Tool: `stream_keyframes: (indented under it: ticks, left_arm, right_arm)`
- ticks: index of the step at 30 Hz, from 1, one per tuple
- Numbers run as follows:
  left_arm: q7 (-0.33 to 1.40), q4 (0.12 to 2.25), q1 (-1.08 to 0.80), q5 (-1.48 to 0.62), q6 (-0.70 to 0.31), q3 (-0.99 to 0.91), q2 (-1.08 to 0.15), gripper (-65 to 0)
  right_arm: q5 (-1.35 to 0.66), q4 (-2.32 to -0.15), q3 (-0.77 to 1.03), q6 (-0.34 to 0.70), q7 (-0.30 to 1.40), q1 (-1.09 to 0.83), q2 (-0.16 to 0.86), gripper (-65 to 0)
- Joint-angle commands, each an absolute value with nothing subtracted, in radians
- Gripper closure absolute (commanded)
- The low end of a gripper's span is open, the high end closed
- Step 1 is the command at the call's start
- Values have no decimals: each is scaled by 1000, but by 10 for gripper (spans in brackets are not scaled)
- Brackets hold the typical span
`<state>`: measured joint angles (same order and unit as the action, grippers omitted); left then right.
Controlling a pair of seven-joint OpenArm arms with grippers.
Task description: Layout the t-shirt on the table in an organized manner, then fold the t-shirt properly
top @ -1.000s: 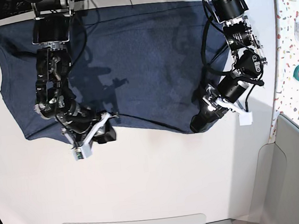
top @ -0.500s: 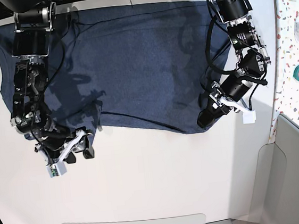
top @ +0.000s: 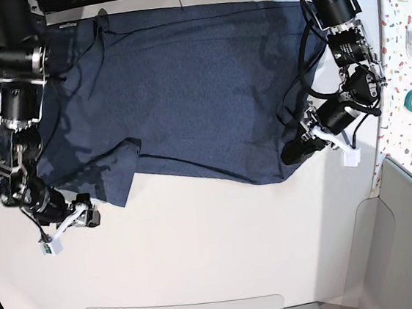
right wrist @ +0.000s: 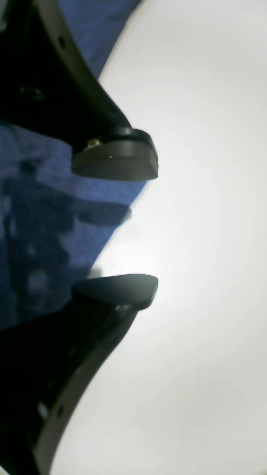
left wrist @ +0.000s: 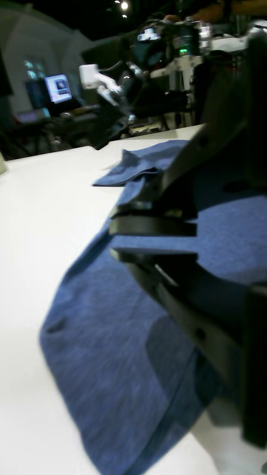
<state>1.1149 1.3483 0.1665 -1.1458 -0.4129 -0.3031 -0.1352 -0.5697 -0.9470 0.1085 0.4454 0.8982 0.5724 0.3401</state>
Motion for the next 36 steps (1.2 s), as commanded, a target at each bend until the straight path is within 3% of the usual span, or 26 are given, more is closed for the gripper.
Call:
stream_keyframes:
  ticks: [1, 8, 23, 36]
  left_arm:
    - [1101, 1365, 185, -1170, -421, -306, -145, -62]
    - [1101, 1365, 162, -1171, -421, -306, -170, -62]
    - [1101, 1365, 159, -1170, -420, -306, -180, -62]
    - [1101, 1365, 165, -1170, -420, -306, -180, -62]
  right_arm:
    - [-598, -905, 113, 484, 883, 631, 367, -388]
    - [-598, -596, 110, 564, 1006, 796, 372, -388]
    - [-239, -615, -177, 562, 909, 823, 338, -388]
    - [-225, -748, -337, 565, 912, 817, 363, -391]
